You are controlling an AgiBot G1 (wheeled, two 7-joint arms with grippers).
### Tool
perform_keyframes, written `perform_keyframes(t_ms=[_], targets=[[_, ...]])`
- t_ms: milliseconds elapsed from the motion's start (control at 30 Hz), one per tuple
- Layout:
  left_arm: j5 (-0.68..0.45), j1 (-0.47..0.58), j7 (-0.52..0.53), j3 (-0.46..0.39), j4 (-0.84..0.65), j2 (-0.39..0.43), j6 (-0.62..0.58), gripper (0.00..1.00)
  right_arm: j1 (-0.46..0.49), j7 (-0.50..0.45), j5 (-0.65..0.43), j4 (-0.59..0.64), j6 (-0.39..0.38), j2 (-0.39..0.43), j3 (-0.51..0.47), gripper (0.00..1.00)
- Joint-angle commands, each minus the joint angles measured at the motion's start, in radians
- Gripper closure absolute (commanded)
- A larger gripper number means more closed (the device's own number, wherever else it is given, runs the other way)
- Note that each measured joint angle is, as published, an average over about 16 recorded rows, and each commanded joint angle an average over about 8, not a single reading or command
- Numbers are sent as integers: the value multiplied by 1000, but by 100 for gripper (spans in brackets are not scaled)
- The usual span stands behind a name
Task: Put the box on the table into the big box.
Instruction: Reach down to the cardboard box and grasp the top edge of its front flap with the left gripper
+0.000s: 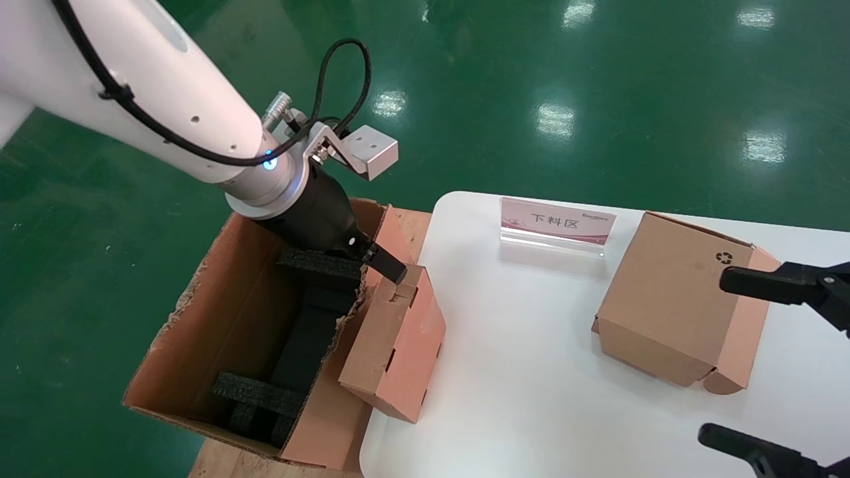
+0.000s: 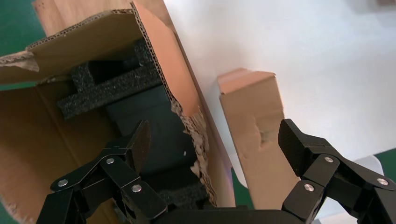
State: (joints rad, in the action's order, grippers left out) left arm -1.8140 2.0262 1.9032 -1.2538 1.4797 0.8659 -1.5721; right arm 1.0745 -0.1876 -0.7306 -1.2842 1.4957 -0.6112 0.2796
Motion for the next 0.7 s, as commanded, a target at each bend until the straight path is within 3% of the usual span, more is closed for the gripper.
perform_keyframes(t_ms=[33,300,700], targets=[[18,33,24,-36,0,14,-10,0,0,0,0,0,0,0,0,0],[80,72,62,-99,0,43,-26,0,0,0,0,0,0,0,0,0],[113,50,95,-152,-1,78,-24,0,0,0,0,0,0,0,0,0]])
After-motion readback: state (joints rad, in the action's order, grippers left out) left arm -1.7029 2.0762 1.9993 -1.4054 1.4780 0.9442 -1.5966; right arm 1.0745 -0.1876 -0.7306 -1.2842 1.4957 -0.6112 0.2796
